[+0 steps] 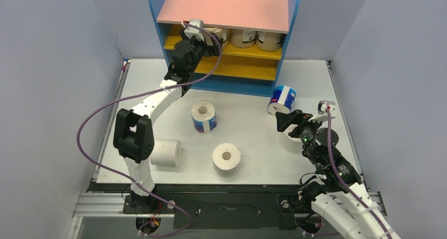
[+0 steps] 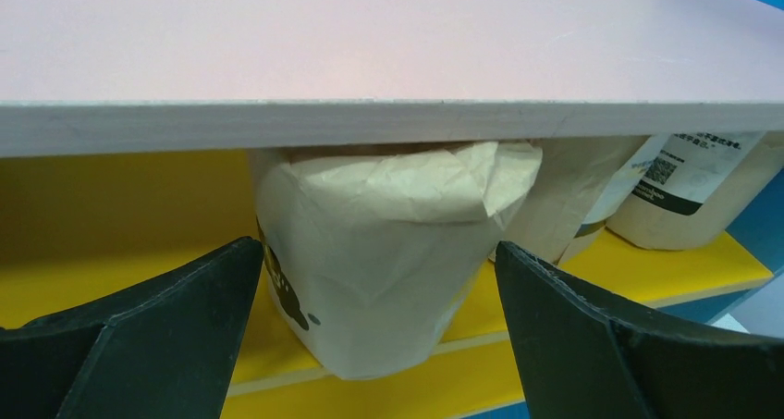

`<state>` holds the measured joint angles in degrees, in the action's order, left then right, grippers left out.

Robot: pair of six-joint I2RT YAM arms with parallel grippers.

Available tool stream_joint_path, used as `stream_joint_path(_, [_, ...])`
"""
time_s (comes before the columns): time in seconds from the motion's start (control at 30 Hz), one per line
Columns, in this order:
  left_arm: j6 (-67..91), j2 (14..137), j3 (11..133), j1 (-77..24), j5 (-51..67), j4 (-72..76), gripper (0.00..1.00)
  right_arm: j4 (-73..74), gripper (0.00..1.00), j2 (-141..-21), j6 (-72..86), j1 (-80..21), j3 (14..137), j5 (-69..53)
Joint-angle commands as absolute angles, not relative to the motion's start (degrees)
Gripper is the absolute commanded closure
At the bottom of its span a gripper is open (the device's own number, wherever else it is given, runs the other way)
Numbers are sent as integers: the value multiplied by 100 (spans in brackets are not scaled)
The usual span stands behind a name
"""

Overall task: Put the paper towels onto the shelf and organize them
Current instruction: Place the paper towel on the shelf.

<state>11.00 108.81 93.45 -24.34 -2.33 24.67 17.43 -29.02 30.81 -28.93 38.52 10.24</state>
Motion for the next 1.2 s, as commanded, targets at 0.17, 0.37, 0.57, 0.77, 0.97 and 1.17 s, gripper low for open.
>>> stream_joint_path(0.17, [1014,9872,8644,-2495,-18,3013,4,1641,18,-2871,3097,-2893,3898,1001])
stream_joint_path(0.37, [1302,9796,8303,-2420,133,3173,10,1673,19,-2863,3107,-2896,3910,981])
stream_joint_path(0.57, [1696,9942,8319,-2323,337,3260,58,1724,19,-2780,3107,-2894,3902,999])
stream_joint_path(0.77, [1763,10189,8582,-2291,294,3129,79,1766,19,-2738,3094,-2893,3873,1052])
stream_joint_path(0.97, [1769,10519,8864,-2268,265,2956,77,1761,19,-2725,3079,-2896,3849,1099])
stream_joint_path(1.17, [1821,10817,9097,-2268,325,2915,71,1773,19,-2770,3047,-2892,3850,1148])
